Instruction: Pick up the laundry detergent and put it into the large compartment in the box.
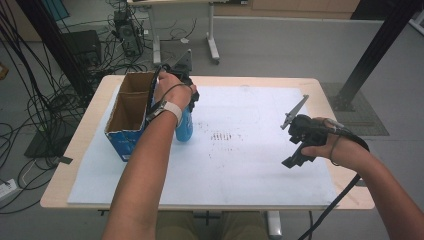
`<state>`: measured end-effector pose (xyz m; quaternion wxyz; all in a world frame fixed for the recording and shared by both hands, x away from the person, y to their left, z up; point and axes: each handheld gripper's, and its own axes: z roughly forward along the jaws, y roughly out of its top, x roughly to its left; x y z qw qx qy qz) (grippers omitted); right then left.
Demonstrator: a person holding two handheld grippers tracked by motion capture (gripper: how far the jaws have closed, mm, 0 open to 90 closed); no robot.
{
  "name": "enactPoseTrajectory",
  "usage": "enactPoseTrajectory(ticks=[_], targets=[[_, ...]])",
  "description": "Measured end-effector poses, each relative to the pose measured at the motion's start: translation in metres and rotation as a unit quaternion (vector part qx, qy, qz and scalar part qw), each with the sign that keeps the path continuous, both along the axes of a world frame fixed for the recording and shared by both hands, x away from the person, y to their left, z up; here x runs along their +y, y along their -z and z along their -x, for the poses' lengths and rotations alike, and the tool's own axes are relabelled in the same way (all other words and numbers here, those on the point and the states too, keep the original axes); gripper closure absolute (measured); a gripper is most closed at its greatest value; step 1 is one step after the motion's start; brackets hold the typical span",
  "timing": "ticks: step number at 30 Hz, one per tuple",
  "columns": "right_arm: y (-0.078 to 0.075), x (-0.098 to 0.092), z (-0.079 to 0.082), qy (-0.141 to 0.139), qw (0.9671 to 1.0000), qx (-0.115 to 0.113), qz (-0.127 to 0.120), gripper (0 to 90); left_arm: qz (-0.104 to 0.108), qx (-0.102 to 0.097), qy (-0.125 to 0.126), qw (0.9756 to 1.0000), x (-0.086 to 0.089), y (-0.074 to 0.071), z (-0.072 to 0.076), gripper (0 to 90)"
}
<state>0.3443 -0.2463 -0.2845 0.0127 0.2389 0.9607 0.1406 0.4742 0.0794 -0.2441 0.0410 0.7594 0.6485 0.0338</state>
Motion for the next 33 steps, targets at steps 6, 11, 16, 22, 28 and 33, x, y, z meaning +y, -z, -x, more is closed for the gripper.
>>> enactPoseTrajectory(ticks=[6, 11, 16, 22, 28, 33], targets=[[-0.001, 0.001, 0.003, -0.001, 1.0000, -0.001, -0.001, 10.6, 0.004, -0.005, 0.011, 0.9999, -0.006, -0.019, 0.009, 37.9], [-0.003, 0.002, 0.006, -0.004, 1.0000, -0.004, -0.001, 10.6, 0.013, -0.013, 0.010, 0.9998, -0.006, -0.036, 0.015, 38.0], [-0.007, 0.003, 0.010, -0.006, 0.9999, -0.010, -0.003, 10.6, 0.011, -0.016, 0.015, 0.9997, -0.006, -0.050, 0.022, 38.0], [-0.011, 0.004, 0.015, -0.009, 0.9998, -0.016, -0.003, 10.6, 0.012, -0.013, 0.012, 0.9998, -0.007, -0.061, 0.030, 38.0], [-0.014, 0.003, 0.018, -0.010, 0.9997, -0.021, -0.004, 10.6, 0.016, -0.008, 0.012, 0.9998, -0.004, -0.078, 0.036, 38.0], [-0.016, 0.003, 0.019, -0.012, 0.9996, -0.024, -0.006, 10.6, 0.014, -0.016, 0.008, 0.9997, -0.001, -0.097, 0.040, 37.9]])
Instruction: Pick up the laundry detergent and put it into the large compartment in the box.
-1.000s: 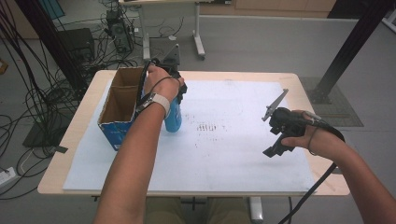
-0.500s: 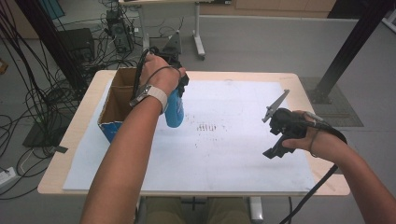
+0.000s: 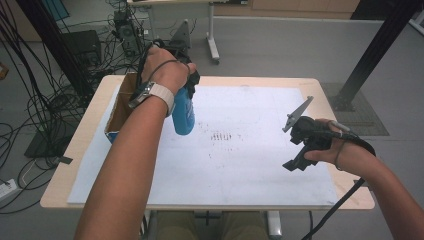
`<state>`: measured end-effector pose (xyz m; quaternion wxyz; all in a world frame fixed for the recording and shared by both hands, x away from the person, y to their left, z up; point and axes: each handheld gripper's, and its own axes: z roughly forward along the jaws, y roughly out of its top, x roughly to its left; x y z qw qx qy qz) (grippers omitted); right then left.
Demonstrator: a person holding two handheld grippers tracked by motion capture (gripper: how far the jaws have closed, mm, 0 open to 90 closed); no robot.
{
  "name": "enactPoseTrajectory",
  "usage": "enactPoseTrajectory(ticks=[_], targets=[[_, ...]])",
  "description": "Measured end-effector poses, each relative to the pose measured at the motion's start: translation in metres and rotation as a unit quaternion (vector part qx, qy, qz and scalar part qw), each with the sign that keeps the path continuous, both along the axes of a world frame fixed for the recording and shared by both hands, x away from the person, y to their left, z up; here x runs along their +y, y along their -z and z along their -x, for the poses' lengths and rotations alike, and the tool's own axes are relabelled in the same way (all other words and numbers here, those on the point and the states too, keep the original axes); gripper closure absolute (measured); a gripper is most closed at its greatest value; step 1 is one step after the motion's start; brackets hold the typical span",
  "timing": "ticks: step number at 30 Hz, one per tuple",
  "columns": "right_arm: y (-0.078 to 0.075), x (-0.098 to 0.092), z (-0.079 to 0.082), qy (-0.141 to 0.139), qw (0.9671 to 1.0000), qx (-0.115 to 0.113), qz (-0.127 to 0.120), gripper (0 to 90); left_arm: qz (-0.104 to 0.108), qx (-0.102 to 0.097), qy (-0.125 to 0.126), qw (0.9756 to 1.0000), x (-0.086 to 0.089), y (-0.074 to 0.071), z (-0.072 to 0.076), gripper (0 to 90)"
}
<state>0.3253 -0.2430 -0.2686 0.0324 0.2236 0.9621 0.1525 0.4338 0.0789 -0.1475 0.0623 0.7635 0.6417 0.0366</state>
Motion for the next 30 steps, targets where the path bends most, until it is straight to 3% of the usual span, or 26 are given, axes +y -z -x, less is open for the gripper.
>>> enactPoseTrajectory(ticks=[10, 23, 30], targets=[[-0.002, -0.001, 0.001, 0.000, 1.0000, -0.004, -0.004, 10.6, 0.002, -0.021, -0.004, 0.9998, 0.010, -0.038, 0.009, 38.0], [-0.008, -0.001, 0.003, -0.001, 0.9999, -0.011, -0.001, 10.6, 0.011, -0.048, -0.012, 0.9987, 0.023, -0.066, 0.013, 37.9], [-0.009, -0.003, 0.004, 0.003, 0.9999, -0.012, -0.001, 10.6, 0.005, -0.049, -0.016, 0.9986, 0.030, -0.078, 0.013, 37.9]])
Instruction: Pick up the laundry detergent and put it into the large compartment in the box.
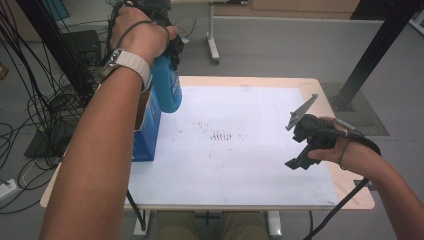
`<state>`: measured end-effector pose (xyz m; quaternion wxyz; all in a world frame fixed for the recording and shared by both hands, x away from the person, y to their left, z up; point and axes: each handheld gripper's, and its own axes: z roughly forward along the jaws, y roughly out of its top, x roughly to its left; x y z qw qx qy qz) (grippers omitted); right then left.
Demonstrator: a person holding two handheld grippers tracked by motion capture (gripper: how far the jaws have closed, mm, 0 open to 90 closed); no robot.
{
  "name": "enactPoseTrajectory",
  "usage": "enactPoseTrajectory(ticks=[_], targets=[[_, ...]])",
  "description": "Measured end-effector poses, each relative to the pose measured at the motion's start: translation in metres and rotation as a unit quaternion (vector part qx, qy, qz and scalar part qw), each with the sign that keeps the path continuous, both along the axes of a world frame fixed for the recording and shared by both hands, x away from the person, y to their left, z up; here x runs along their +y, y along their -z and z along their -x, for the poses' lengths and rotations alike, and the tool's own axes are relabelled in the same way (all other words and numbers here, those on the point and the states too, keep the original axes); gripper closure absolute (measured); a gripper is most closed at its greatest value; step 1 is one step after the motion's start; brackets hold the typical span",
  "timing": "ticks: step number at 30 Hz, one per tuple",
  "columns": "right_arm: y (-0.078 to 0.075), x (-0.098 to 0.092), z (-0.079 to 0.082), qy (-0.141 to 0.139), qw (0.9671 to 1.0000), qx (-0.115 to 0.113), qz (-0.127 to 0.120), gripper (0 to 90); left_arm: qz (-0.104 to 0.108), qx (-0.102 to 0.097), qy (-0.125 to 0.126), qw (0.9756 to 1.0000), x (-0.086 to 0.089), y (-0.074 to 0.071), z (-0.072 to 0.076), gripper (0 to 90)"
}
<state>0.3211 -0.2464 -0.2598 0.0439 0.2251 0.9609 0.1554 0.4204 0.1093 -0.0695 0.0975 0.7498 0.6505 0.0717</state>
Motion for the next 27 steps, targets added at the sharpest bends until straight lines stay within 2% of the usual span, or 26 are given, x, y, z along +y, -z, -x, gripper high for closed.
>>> enactPoseTrajectory(ticks=[11, 16, 18, 27], targets=[[0.003, 0.000, -0.003, 0.000, 1.0000, 0.002, -0.001, 10.6, -0.008, -0.014, -0.017, 0.9997, 0.022, -0.021, 0.004, 37.9], [0.001, 0.002, -0.004, -0.001, 1.0000, 0.001, -0.001, 10.5, -0.018, -0.012, -0.020, 0.9996, 0.032, -0.028, 0.006, 37.9], [0.000, 0.003, -0.004, -0.002, 1.0000, 0.000, -0.001, 10.6, -0.025, -0.012, -0.022, 0.9994, 0.036, -0.029, 0.007, 37.9], [0.005, 0.005, -0.006, -0.001, 1.0000, 0.006, 0.000, 10.6, -0.028, -0.016, -0.033, 0.9989, 0.059, -0.030, 0.008, 37.9]])
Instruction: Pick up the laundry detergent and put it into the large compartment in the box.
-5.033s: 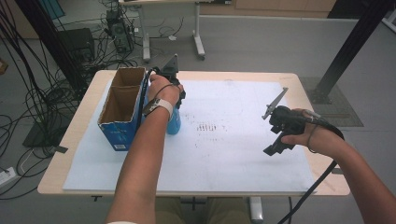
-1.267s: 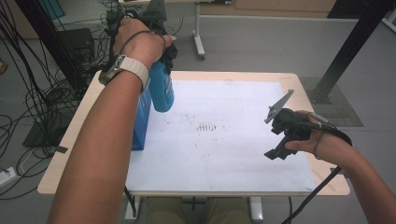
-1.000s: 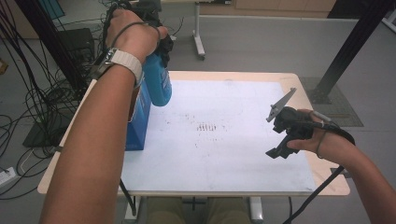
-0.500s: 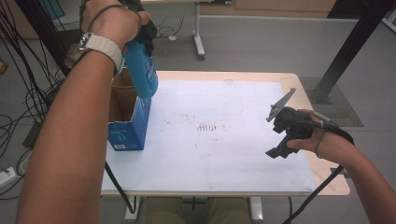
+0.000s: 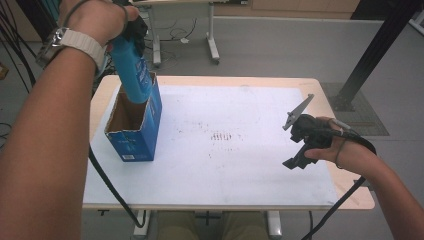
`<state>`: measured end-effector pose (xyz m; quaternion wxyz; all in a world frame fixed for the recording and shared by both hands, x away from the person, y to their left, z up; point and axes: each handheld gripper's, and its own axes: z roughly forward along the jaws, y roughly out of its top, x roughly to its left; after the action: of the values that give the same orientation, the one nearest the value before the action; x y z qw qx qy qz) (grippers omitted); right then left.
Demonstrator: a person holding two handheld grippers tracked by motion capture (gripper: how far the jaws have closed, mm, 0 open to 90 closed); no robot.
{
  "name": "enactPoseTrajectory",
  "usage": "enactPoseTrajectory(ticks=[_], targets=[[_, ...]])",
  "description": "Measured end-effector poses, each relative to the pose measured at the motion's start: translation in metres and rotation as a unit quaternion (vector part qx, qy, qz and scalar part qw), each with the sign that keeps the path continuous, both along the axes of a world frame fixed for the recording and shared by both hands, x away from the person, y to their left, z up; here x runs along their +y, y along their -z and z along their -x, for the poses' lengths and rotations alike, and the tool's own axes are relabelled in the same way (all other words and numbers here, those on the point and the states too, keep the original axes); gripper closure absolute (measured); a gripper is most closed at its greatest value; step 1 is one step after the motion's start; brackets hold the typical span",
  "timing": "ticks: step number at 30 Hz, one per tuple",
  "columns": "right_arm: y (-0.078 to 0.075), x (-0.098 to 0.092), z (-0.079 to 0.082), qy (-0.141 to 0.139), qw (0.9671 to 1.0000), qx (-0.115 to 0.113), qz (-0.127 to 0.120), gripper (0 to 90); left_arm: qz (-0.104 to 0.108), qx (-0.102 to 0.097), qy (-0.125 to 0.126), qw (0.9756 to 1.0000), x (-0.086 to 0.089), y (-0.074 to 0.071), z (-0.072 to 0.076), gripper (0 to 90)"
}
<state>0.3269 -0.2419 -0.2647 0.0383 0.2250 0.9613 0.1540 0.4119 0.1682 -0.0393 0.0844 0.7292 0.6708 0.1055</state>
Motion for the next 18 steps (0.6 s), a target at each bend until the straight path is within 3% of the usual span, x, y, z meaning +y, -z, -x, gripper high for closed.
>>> enactPoseTrajectory(ticks=[7, 18], targets=[[0.000, 0.006, -0.003, -0.003, 1.0000, 0.002, 0.002, 10.6, -0.015, 0.001, 0.000, 0.9999, 0.014, 0.006, -0.002, 37.8], [0.002, 0.011, -0.006, -0.003, 1.0000, 0.004, 0.000, 10.6, -0.019, 0.012, -0.005, 0.9997, 0.027, 0.028, -0.007, 37.9]])
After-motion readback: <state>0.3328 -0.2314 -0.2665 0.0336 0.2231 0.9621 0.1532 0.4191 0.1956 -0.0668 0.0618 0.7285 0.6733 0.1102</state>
